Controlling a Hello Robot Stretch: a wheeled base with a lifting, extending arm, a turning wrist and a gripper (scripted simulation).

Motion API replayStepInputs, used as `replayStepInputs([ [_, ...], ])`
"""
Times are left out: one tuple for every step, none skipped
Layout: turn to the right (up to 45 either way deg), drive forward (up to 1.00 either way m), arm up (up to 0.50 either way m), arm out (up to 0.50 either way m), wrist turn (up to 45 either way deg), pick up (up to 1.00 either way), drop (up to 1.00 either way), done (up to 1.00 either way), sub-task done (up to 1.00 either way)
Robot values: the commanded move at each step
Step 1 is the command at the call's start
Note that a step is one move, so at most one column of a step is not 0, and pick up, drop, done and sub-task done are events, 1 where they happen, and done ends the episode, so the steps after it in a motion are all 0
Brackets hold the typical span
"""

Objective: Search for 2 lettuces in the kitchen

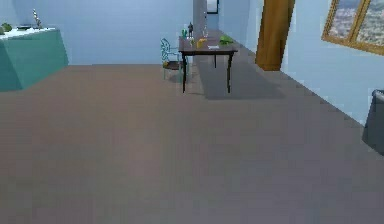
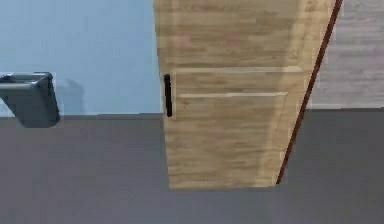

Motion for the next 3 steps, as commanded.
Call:
replayStepInputs([
  [0.0,1.00,0.00,0.00,0.0,0.00,0.00,0.00,0.00],
  [0.0,1.00,0.00,0.00,0.0,0.00,0.00,0.00,0.00],
  [0.0,0.85,0.00,0.00,0.0,0.00,0.00,0.00,0.00],
])
